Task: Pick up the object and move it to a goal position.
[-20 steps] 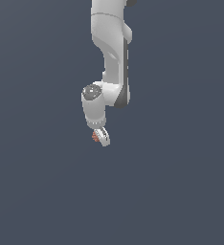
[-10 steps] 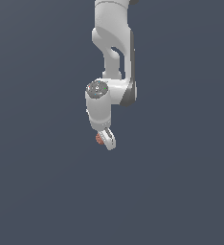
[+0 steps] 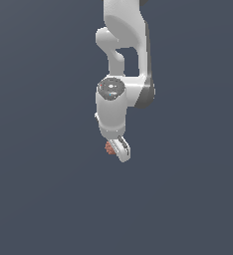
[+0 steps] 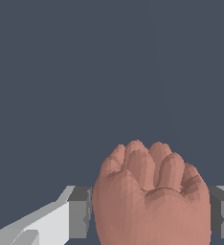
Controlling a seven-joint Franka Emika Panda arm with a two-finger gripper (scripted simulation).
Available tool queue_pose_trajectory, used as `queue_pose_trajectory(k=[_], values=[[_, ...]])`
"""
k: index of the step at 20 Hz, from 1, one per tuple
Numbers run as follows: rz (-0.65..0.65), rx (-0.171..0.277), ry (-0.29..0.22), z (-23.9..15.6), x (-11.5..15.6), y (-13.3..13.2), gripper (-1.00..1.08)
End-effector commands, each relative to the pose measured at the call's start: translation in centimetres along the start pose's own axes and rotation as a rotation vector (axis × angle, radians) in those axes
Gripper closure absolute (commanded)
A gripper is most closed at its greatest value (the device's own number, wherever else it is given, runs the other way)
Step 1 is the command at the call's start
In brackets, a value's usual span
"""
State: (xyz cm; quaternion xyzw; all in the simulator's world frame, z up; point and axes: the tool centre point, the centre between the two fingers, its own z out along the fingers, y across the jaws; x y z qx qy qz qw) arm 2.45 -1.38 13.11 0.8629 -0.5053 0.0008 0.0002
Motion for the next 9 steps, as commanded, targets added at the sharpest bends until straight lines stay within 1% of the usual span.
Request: queue_pose_trajectory(k=[1, 5, 9], values=[[0.001, -0.001, -0.001, -0.7, 0.0, -0.9, 1.08], [0.001, -0.001, -0.001, -1.3, -0.1, -1.7, 1.08], [0.001, -0.001, -0.001, -1.5, -0.1, -1.9, 1.08]])
